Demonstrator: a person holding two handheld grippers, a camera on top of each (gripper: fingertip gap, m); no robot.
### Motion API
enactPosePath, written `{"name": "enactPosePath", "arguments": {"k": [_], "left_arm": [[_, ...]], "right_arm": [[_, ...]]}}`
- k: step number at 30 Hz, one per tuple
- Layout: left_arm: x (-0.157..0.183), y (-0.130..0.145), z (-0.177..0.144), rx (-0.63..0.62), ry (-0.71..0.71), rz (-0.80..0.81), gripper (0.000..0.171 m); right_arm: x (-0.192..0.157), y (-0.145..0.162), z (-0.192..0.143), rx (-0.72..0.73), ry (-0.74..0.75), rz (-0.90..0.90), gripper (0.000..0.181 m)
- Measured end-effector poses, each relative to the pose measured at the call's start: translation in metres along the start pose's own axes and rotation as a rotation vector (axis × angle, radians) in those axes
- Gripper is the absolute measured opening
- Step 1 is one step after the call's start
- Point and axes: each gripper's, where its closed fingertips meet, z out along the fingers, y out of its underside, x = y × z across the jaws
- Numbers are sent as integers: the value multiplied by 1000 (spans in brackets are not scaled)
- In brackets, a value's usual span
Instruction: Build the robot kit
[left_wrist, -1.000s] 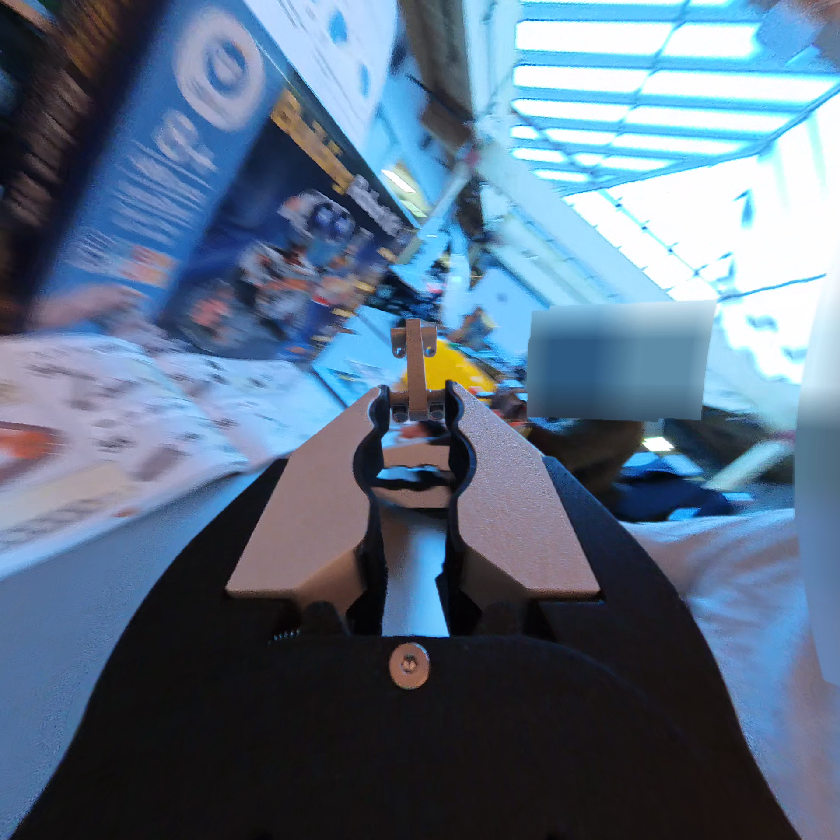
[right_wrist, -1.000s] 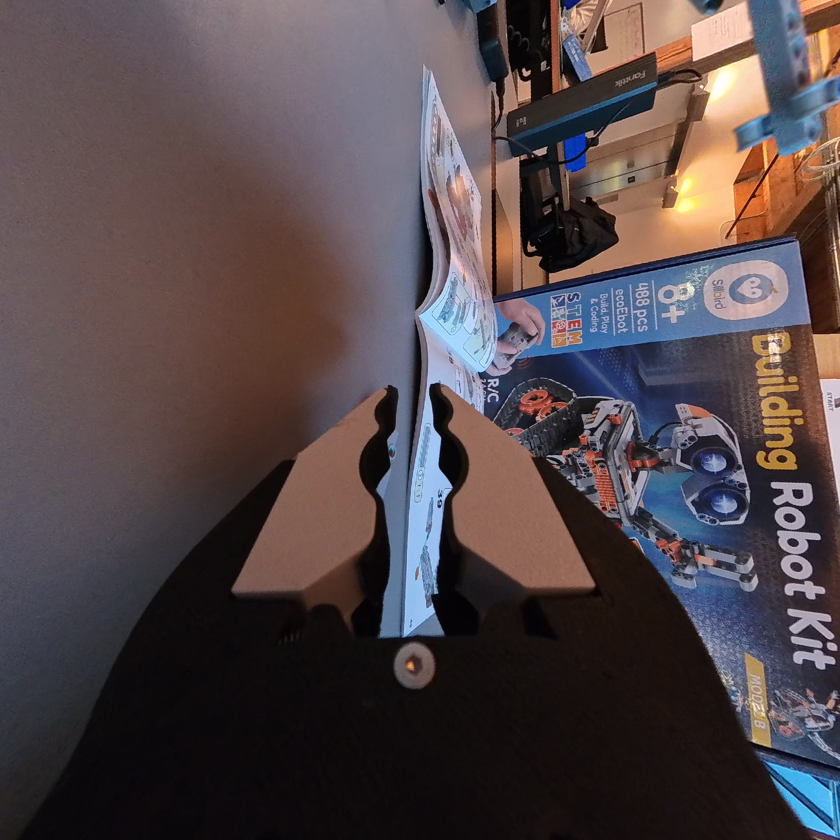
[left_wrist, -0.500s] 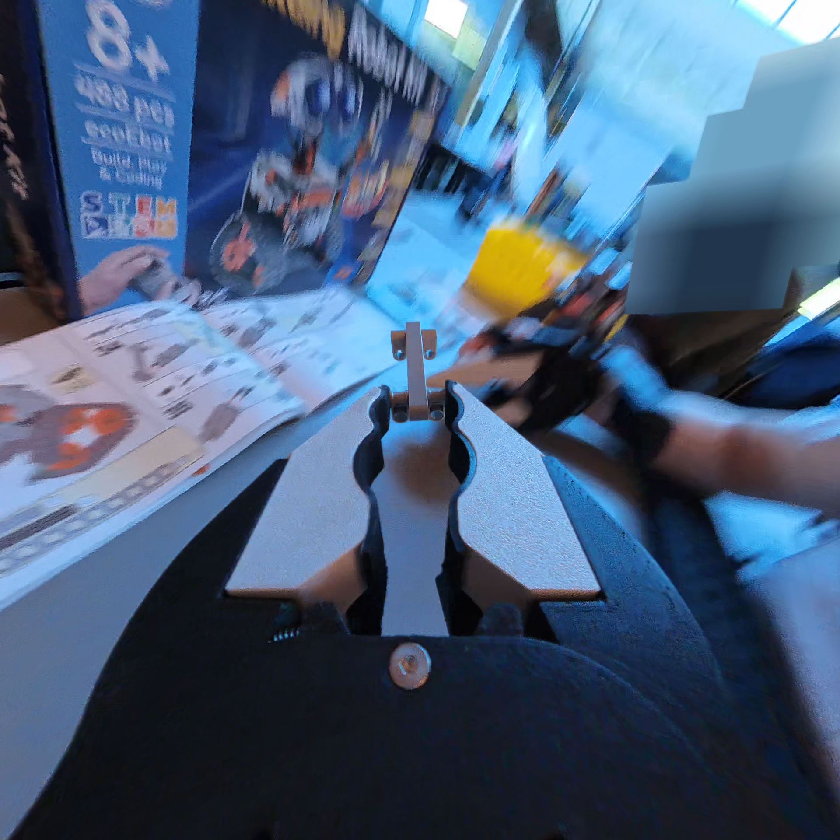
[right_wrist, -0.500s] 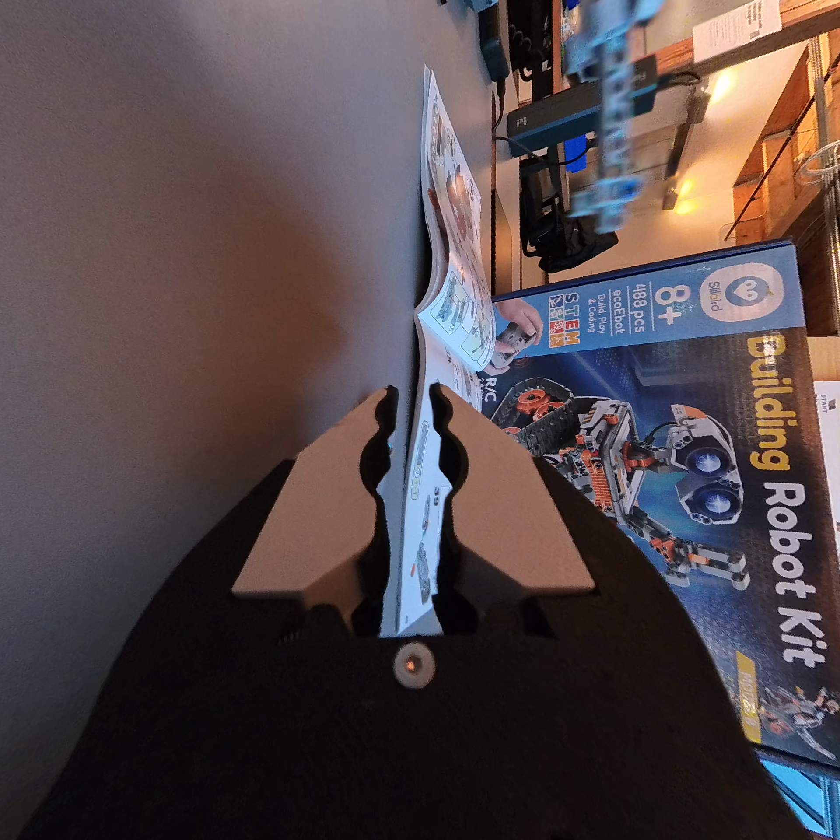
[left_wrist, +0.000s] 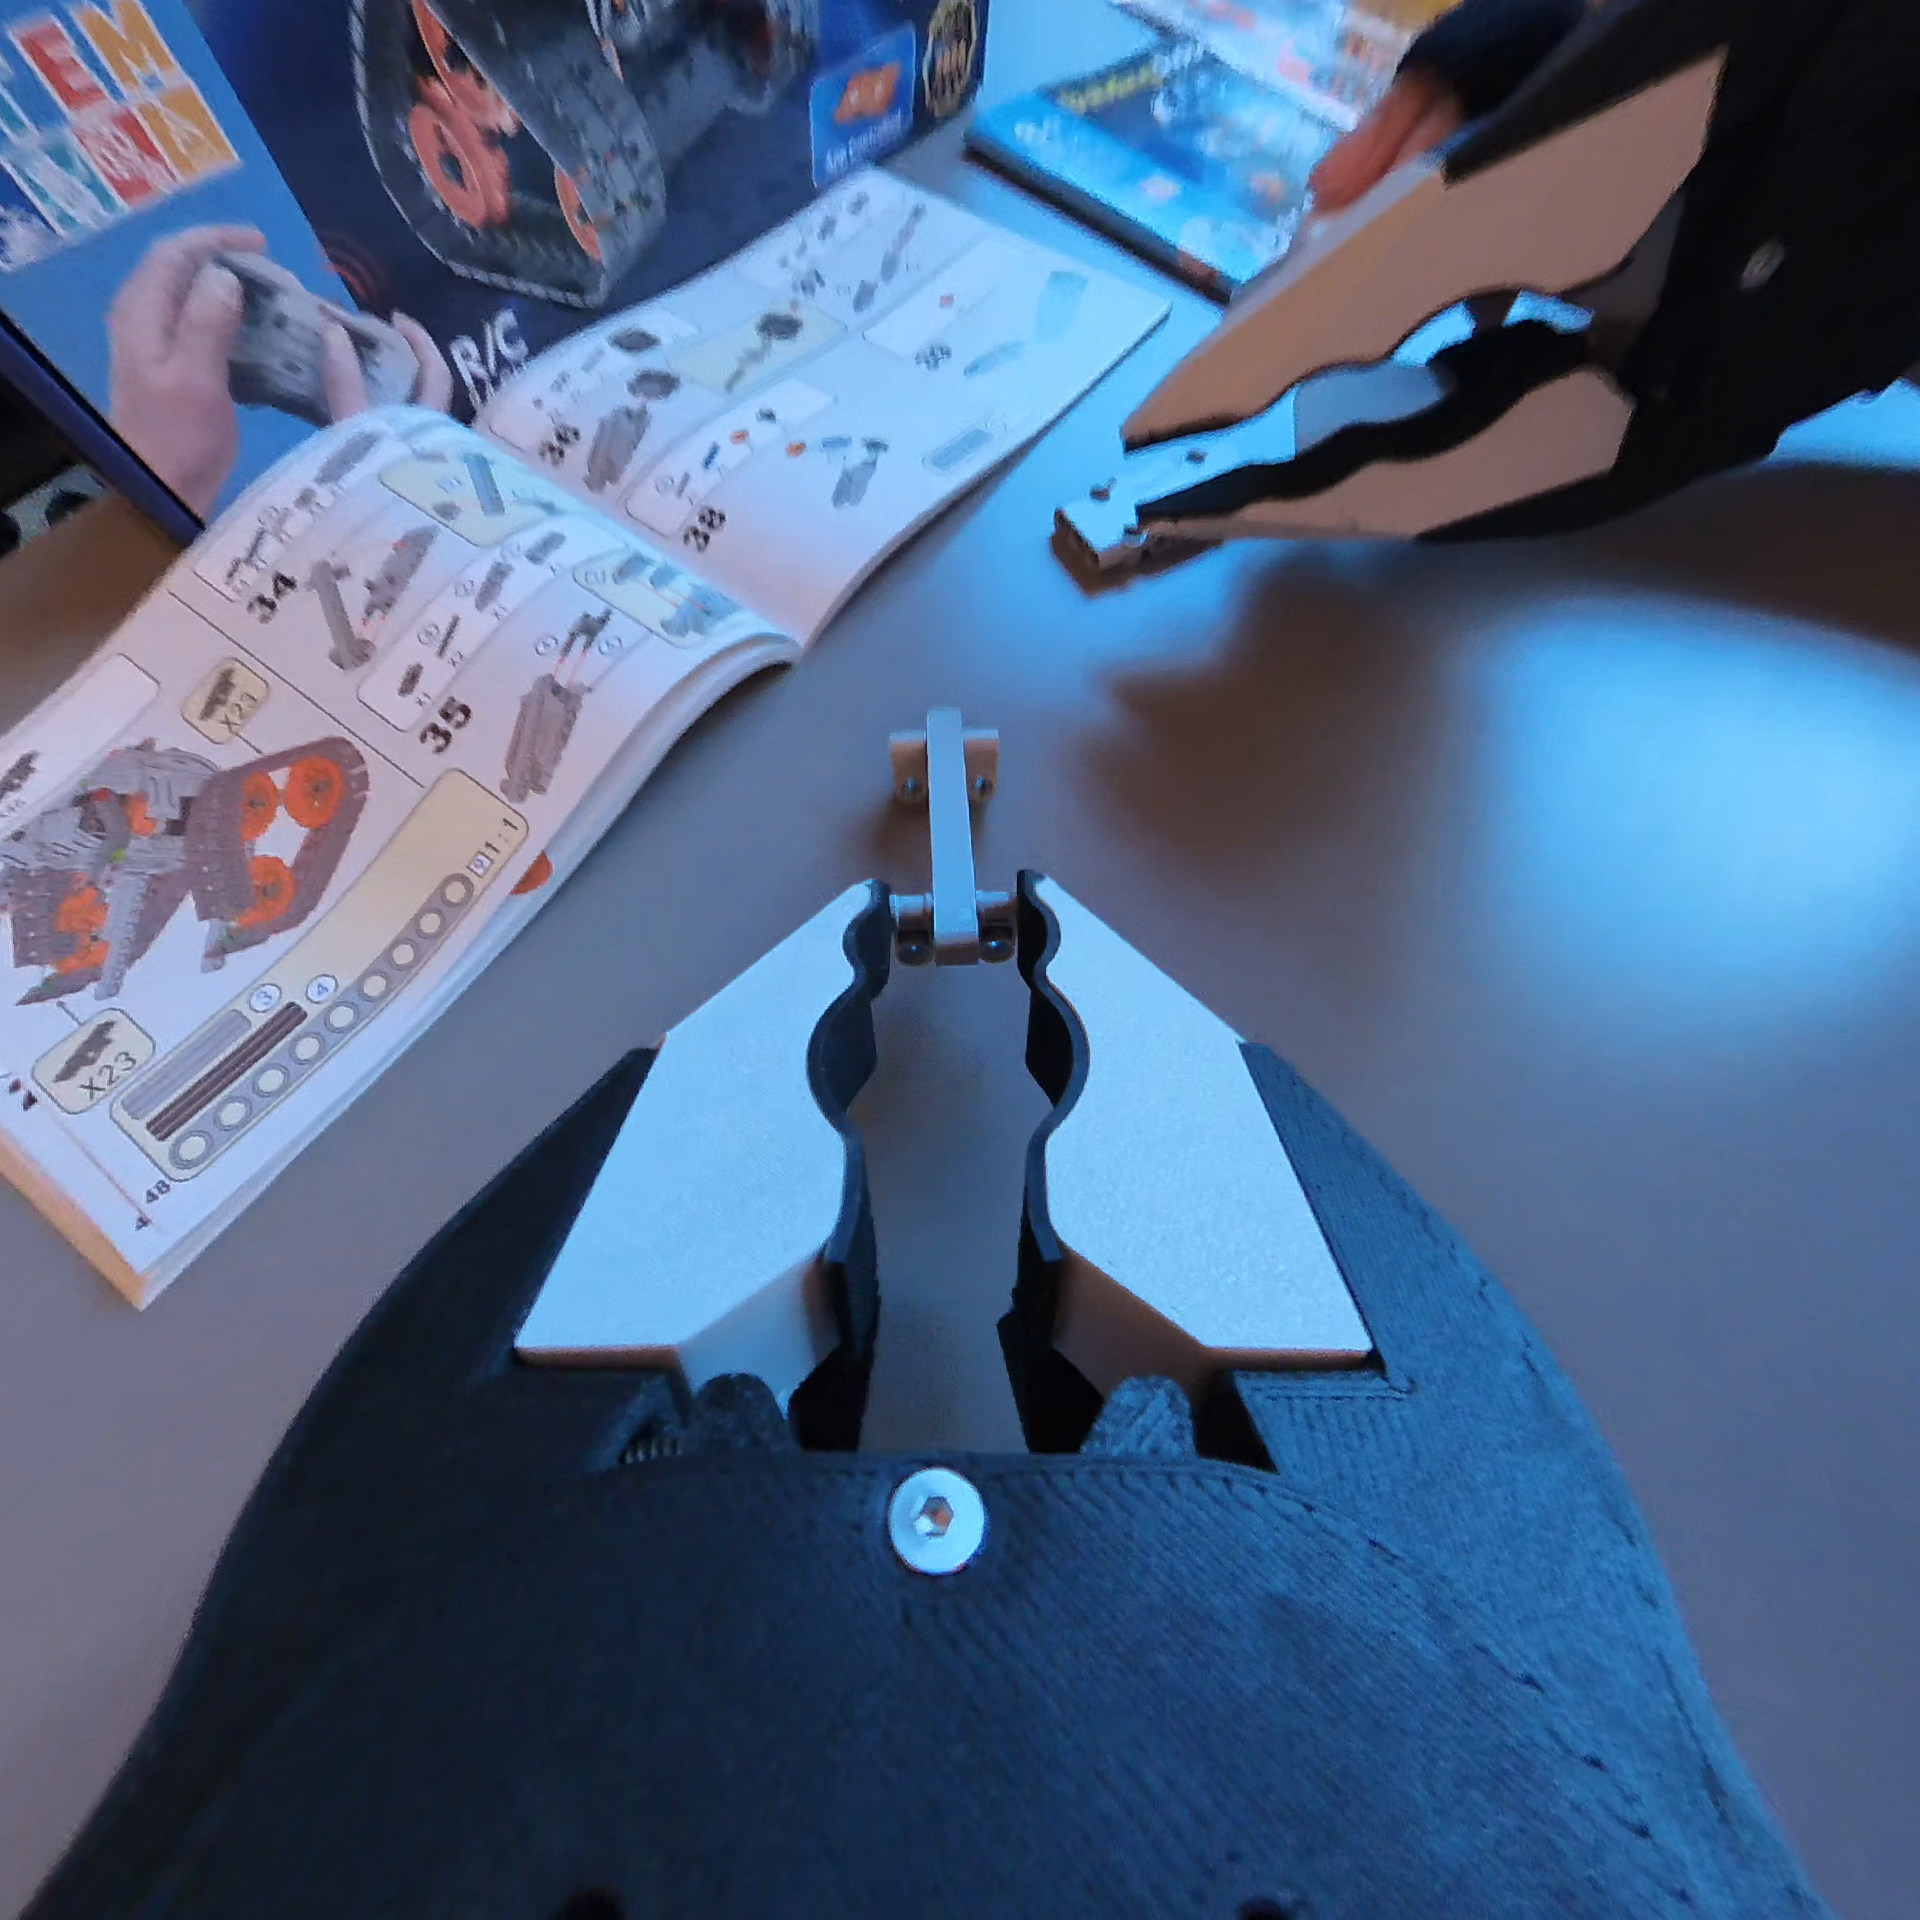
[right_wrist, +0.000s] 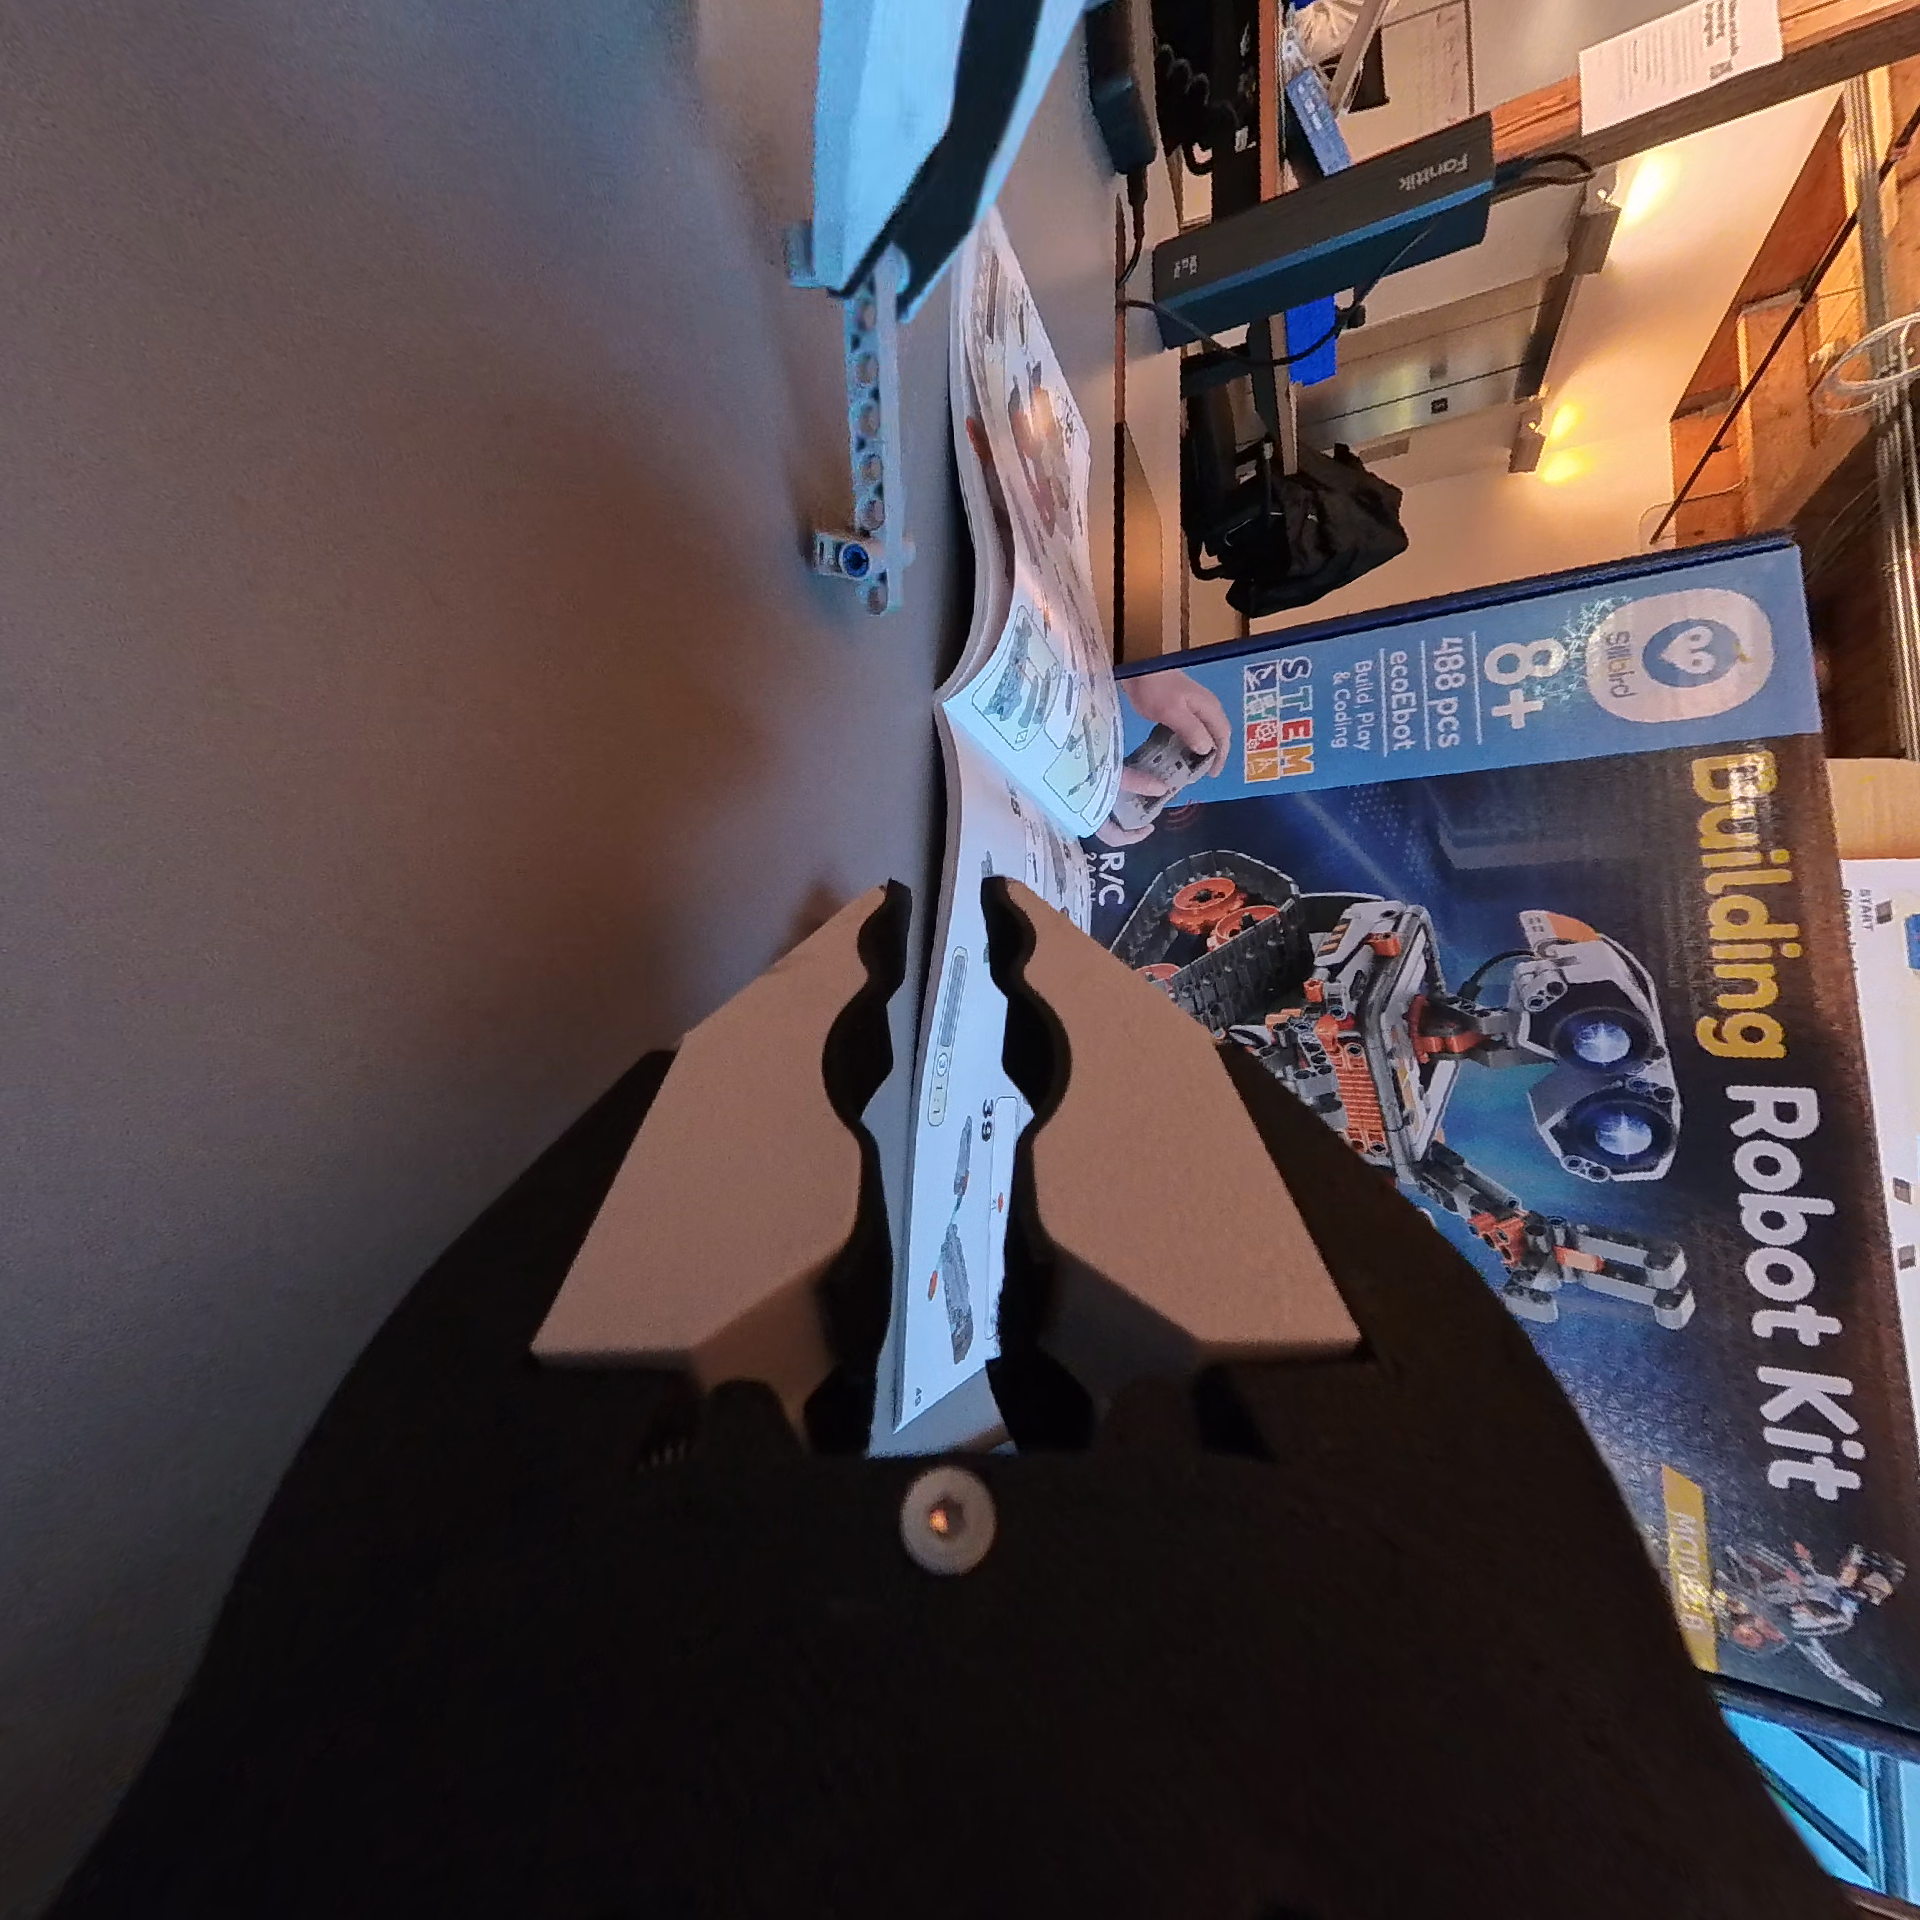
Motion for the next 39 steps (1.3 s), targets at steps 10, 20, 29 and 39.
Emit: {"name": "enactPosePath", "arguments": {"k": [10, 20, 29, 39], "left_arm": [[0, 13, 5, -77, -11, 3, 32], [-20, -21, -111, 129, -312, -92, 52], [8, 44, -163, 101, -419, -208, 40], [9, 62, -176, 176, -391, -261, 32]], "right_arm": [[-4, 1, 0, 3, -20, 7, 15], [0, -1, -8, 2, -12, 5, 15], [-18, -17, -9, -17, -91, 15, 15], [-32, -24, -34, -207, -141, 71, 22]]}}
